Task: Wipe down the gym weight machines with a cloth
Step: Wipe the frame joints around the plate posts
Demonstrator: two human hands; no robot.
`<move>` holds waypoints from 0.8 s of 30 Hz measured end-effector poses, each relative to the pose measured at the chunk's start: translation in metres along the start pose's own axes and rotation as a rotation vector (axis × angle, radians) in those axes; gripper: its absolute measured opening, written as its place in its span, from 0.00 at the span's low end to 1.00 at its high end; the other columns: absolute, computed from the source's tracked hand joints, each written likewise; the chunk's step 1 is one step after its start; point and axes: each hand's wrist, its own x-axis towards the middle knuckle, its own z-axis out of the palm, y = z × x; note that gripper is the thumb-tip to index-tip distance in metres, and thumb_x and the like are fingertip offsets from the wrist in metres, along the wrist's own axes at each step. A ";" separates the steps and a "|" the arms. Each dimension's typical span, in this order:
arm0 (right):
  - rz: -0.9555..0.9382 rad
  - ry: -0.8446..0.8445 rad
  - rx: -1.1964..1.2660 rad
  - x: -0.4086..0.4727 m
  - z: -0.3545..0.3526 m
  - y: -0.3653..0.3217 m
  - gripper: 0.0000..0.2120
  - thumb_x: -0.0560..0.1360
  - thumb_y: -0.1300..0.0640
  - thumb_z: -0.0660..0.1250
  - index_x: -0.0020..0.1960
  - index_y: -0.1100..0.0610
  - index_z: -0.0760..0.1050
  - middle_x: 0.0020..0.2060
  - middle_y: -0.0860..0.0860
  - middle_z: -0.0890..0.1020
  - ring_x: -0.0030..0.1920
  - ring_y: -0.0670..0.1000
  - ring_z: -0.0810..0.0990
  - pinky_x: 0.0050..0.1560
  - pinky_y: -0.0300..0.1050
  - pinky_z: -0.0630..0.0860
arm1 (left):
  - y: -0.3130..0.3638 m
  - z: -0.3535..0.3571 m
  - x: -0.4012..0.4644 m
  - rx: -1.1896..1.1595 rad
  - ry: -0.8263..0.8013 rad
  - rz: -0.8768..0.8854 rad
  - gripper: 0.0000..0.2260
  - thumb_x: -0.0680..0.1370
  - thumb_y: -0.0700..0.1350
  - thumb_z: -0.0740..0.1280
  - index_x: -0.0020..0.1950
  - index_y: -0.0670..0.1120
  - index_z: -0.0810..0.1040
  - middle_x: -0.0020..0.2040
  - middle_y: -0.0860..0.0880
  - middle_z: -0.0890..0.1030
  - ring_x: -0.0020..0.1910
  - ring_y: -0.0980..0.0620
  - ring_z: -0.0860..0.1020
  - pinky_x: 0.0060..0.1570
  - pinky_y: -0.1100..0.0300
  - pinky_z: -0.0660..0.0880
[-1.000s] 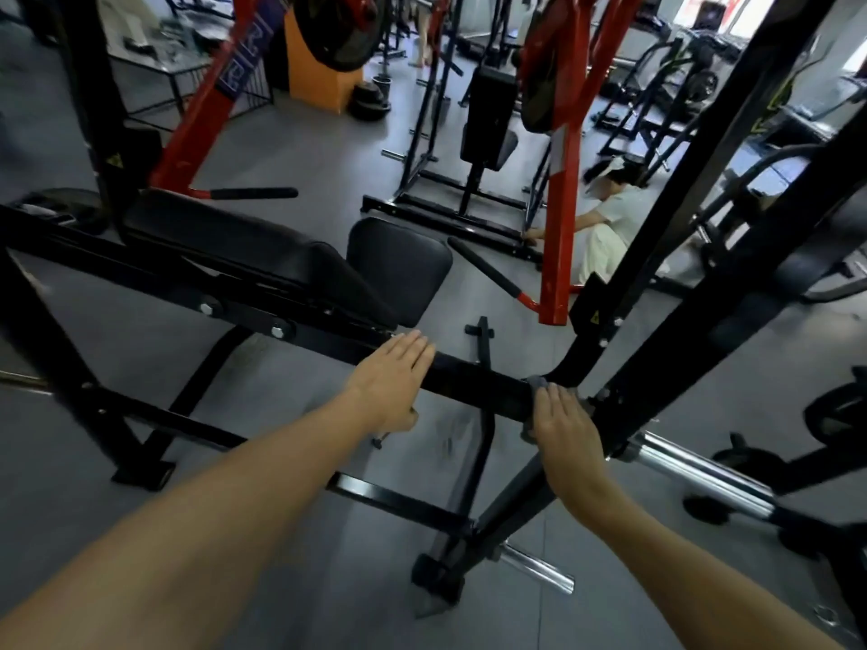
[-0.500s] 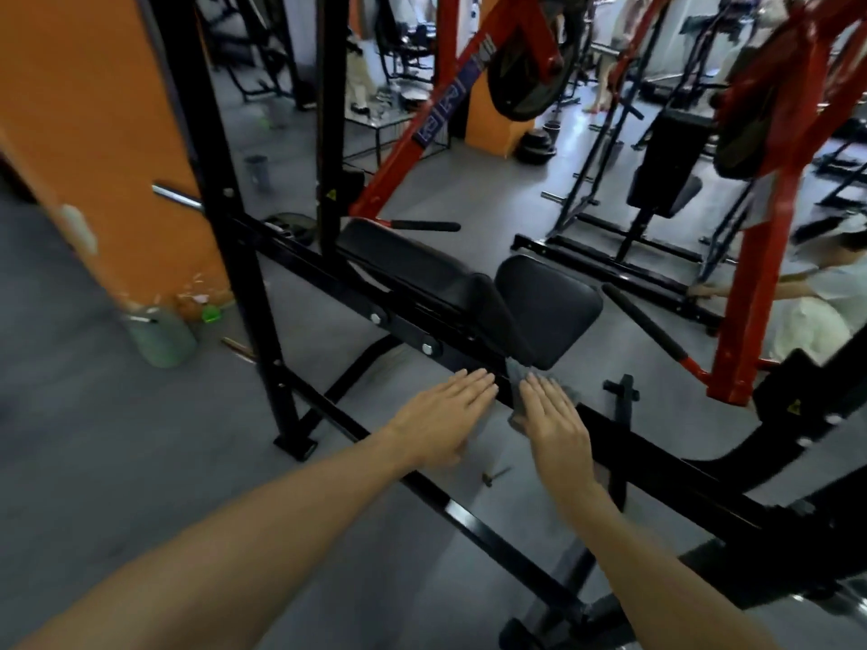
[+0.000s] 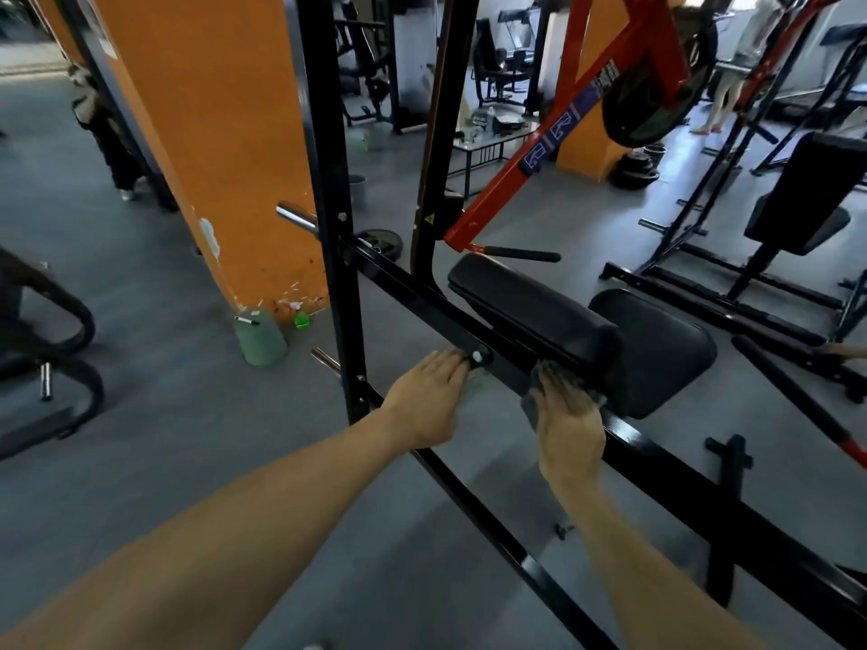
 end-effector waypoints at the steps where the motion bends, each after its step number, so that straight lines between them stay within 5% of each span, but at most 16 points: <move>1: -0.014 -0.032 -0.029 0.005 0.007 -0.005 0.21 0.86 0.50 0.54 0.65 0.64 0.79 0.60 0.57 0.83 0.61 0.54 0.82 0.62 0.51 0.78 | -0.011 0.002 0.005 -0.010 -0.001 -0.011 0.35 0.79 0.45 0.60 0.83 0.39 0.49 0.83 0.40 0.50 0.82 0.46 0.48 0.80 0.55 0.40; 5: -0.126 -0.162 -0.187 0.025 0.027 -0.031 0.24 0.85 0.50 0.53 0.73 0.65 0.71 0.69 0.59 0.76 0.70 0.56 0.76 0.71 0.52 0.72 | -0.059 0.007 0.033 -0.021 -0.017 -0.048 0.35 0.80 0.44 0.60 0.83 0.40 0.46 0.83 0.41 0.47 0.82 0.47 0.45 0.80 0.54 0.41; 10: -0.305 -0.375 -0.304 0.058 0.053 -0.043 0.40 0.70 0.62 0.73 0.78 0.67 0.60 0.76 0.64 0.66 0.75 0.61 0.67 0.75 0.55 0.66 | -0.123 0.010 0.085 -0.032 -0.026 -0.067 0.36 0.81 0.41 0.61 0.83 0.39 0.43 0.83 0.41 0.43 0.82 0.46 0.43 0.80 0.52 0.41; 13: -0.289 -0.449 -0.327 0.080 0.066 -0.049 0.46 0.69 0.53 0.79 0.78 0.66 0.60 0.76 0.62 0.67 0.74 0.61 0.69 0.73 0.52 0.65 | -0.159 0.014 0.114 -0.027 -0.066 -0.049 0.37 0.82 0.43 0.60 0.83 0.41 0.40 0.83 0.39 0.40 0.82 0.43 0.40 0.80 0.49 0.40; 18: -0.224 -0.463 -0.430 0.084 0.082 -0.083 0.51 0.72 0.37 0.71 0.81 0.65 0.52 0.78 0.61 0.62 0.75 0.60 0.67 0.73 0.55 0.68 | -0.217 0.039 0.140 -0.045 -0.153 -0.021 0.38 0.83 0.43 0.59 0.82 0.54 0.35 0.81 0.36 0.34 0.80 0.39 0.35 0.79 0.46 0.37; 24: -0.021 -0.555 -0.422 0.117 0.136 -0.154 0.55 0.73 0.38 0.69 0.81 0.65 0.42 0.81 0.62 0.50 0.80 0.62 0.52 0.79 0.58 0.53 | -0.236 0.063 0.144 -0.014 -0.036 0.081 0.42 0.82 0.41 0.62 0.81 0.56 0.33 0.82 0.38 0.37 0.81 0.41 0.38 0.80 0.47 0.39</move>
